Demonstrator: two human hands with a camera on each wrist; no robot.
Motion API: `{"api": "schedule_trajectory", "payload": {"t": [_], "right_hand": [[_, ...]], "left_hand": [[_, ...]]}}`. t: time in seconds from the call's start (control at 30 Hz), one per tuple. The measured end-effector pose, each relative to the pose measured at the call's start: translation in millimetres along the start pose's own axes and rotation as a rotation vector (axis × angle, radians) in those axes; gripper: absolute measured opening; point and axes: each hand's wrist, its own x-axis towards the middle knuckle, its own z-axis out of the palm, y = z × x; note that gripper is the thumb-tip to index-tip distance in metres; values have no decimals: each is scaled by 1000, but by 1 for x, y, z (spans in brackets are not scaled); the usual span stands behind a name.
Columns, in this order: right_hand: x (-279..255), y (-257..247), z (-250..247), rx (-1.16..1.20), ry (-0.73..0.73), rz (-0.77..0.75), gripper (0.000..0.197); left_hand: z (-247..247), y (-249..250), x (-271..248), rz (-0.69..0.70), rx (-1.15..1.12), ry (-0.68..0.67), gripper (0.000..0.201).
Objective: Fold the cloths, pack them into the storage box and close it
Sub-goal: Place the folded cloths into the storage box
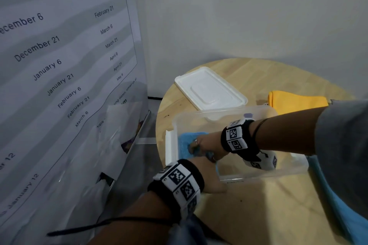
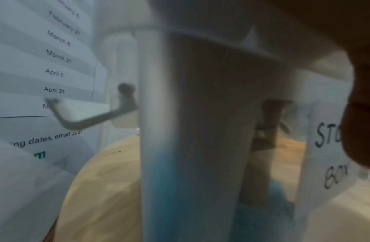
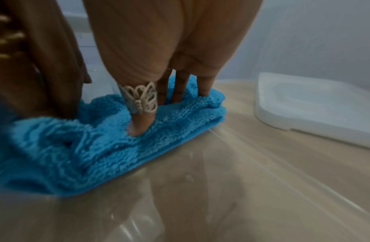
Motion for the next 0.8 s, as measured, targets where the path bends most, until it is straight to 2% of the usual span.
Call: {"api": "schedule_trajectory", "payload": {"t": [0.07,0.1,0.2,0.27,0.33,0.37,0.43,0.47,0.5,0.53,0.6,0.63,0.73,0.8], "right_hand": [[-5,-2,7,-41,-35,11,40],[-9,-3,13,-67,-67,29,45],[-14,-1,32,-196,-187,98,75],[-14,1,34,-208,-193,108,83],[-17,1,25,-150,-140,75,85],[-21,1,15,-68,-78,65,81],[-29,2,-1,141,117,129,60],[-32,5,-6,234,219,222,44],[-33,10,-8,321,252,364,28],[-32,13,-9,426,210,522,22],[-23,15,-3,676,17,700,41],[-18,17,0,761,-43,719,47],[-9,13,-6,884,-59,714,52],[-7,4,-15,701,-62,739,55]], "left_hand": [[0,0,-2,3,50,10,41],[-1,0,-3,11,82,26,45],[-4,2,-7,11,152,52,54],[-4,2,-4,-8,156,28,57],[-3,1,-1,-25,132,-31,55],[-2,1,1,-40,109,-59,50],[0,-1,3,-63,55,-63,42],[2,-2,4,-62,33,-41,39],[3,-3,4,-55,16,-13,37],[5,-4,3,-41,5,12,33],[8,-4,3,2,8,38,29],[9,-4,3,25,27,41,33],[9,-3,1,68,103,24,35],[9,-4,1,66,95,20,28]]}}
